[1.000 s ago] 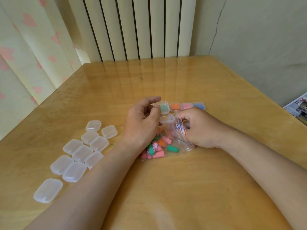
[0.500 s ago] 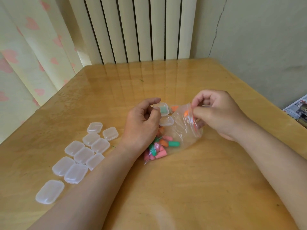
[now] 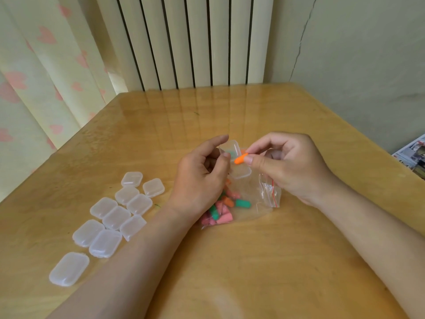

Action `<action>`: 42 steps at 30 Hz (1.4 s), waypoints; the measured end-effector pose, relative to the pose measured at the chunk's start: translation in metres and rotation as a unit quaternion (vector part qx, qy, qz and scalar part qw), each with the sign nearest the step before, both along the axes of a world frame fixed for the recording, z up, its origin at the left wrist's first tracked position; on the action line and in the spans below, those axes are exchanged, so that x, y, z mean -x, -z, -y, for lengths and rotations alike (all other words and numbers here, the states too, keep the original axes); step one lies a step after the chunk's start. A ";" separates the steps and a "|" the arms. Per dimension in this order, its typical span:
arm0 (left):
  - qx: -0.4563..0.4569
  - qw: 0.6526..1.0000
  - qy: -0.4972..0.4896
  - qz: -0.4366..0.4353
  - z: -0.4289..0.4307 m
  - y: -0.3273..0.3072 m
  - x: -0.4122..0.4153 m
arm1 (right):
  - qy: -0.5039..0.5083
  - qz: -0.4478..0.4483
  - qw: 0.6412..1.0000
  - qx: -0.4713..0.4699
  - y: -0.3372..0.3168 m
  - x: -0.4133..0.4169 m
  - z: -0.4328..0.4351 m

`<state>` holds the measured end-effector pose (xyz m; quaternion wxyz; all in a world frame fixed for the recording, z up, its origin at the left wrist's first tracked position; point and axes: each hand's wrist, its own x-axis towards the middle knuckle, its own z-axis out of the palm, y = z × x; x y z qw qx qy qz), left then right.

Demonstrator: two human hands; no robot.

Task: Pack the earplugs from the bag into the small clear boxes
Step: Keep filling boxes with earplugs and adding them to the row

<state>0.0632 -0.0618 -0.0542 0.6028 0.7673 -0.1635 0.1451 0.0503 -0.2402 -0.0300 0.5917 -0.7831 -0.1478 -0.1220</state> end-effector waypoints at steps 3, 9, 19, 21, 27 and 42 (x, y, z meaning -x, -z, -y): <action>0.016 1.000 0.013 -0.002 0.001 0.001 0.000 | 0.002 0.011 1.000 0.024 0.005 -0.002 0.000; 0.041 0.999 0.034 -0.012 0.001 -0.001 0.002 | 0.016 0.028 0.998 0.047 0.011 -0.005 -0.001; 0.060 0.996 0.053 -0.025 0.003 -0.006 0.007 | 0.047 0.053 0.993 0.096 0.011 -0.005 -0.001; 0.055 0.997 0.047 -0.024 0.003 -0.006 0.007 | 0.048 0.043 0.993 0.100 0.011 -0.004 -0.001; 0.050 0.999 -0.002 -0.001 -0.002 -0.005 -0.001 | 0.056 0.014 0.995 0.075 0.003 -0.004 0.002; -0.014 0.997 -0.064 -0.052 -0.008 -0.002 -0.008 | 0.045 -0.023 0.988 0.149 0.010 -0.011 0.017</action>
